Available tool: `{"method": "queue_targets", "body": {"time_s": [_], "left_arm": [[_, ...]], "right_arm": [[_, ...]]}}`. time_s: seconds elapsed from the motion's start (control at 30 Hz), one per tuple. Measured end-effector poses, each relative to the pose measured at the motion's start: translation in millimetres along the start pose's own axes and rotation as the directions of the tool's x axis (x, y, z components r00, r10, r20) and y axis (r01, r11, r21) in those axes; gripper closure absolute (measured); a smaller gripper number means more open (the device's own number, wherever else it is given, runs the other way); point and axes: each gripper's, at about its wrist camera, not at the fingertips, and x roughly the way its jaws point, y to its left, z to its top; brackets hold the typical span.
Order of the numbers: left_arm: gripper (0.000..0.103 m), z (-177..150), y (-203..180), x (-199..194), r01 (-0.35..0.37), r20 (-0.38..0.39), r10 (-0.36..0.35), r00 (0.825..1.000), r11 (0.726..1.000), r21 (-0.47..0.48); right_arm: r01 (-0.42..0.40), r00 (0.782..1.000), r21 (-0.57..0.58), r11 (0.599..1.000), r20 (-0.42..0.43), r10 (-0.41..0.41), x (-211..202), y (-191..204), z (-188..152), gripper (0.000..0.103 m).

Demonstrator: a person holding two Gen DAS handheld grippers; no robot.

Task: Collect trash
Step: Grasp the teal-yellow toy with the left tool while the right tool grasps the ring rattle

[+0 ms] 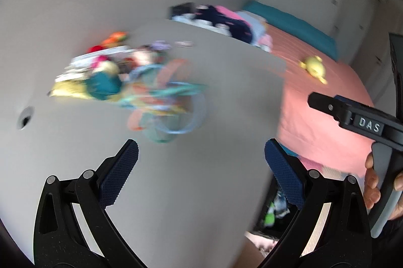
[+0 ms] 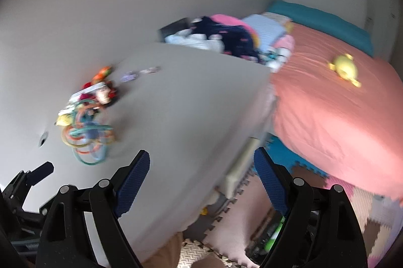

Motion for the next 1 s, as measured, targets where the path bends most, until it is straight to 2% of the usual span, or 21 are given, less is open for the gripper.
{"method": "queue_targets", "body": {"time_s": [0.23, 0.37, 0.47, 0.57, 0.67, 0.77, 0.8, 0.83, 0.87, 0.93, 0.97, 1.0], "left_arm": [[0.006, 2, 86, -9, -0.104, 0.032, 0.109, 0.994, 0.987, -0.125], [0.006, 0, 115, -5, -0.138, 0.018, 0.143, 0.990, 0.977, -0.162], [0.006, 0, 131, 1, -0.141, 0.004, 0.145, 0.989, 0.972, -0.187], [0.006, 2, 143, 8, -0.135, 0.001, 0.139, 0.990, 0.968, -0.209], [0.006, 5, 143, 13, -0.134, -0.006, 0.136, 0.991, 0.968, -0.212], [0.006, 8, 143, 16, -0.142, -0.003, 0.145, 0.989, 0.968, -0.206], [0.006, 9, 143, 17, -0.145, -0.003, 0.148, 0.989, 0.968, -0.203], [0.006, 12, 143, 19, -0.146, -0.003, 0.148, 0.989, 0.969, -0.202], [0.006, 13, 144, 20, -0.148, -0.004, 0.150, 0.989, 0.968, -0.201], [0.006, 17, 146, 25, -0.154, -0.007, 0.156, 0.988, 0.968, -0.199], [0.006, 19, 148, 27, -0.164, -0.009, 0.165, 0.986, 0.967, -0.198], [0.006, 20, 149, 29, -0.170, -0.013, 0.171, 0.985, 0.965, -0.198]], "right_arm": [[-0.168, 0.983, -0.052, 0.984, -0.078, 0.164, 48, 79, 11, 0.018], [-0.251, 0.960, 0.039, 0.967, -0.122, 0.253, 74, 95, 16, 0.018], [-0.276, 0.946, 0.088, 0.957, -0.149, 0.287, 90, 101, 16, 0.021], [-0.377, 0.907, 0.150, 0.914, -0.140, 0.397, 97, 100, 16, 0.031], [-0.442, 0.874, 0.217, 0.870, -0.112, 0.472, 99, 94, 25, 0.033], [-0.464, 0.863, 0.222, 0.857, -0.106, 0.495, 100, 99, 37, 0.034], [-0.472, 0.858, 0.219, 0.854, -0.109, 0.502, 100, 103, 40, 0.042], [-0.478, 0.854, 0.215, 0.851, -0.114, 0.508, 102, 106, 42, 0.060], [-0.509, 0.831, 0.220, 0.832, -0.129, 0.542, 104, 110, 46, 0.065], [-0.536, 0.798, 0.236, 0.810, -0.170, 0.578, 109, 116, 50, 0.066], [-0.557, 0.770, 0.239, 0.796, -0.209, 0.602, 114, 123, 52, 0.066], [-0.563, 0.761, 0.246, 0.789, -0.217, 0.611, 118, 128, 54, 0.066]]}}
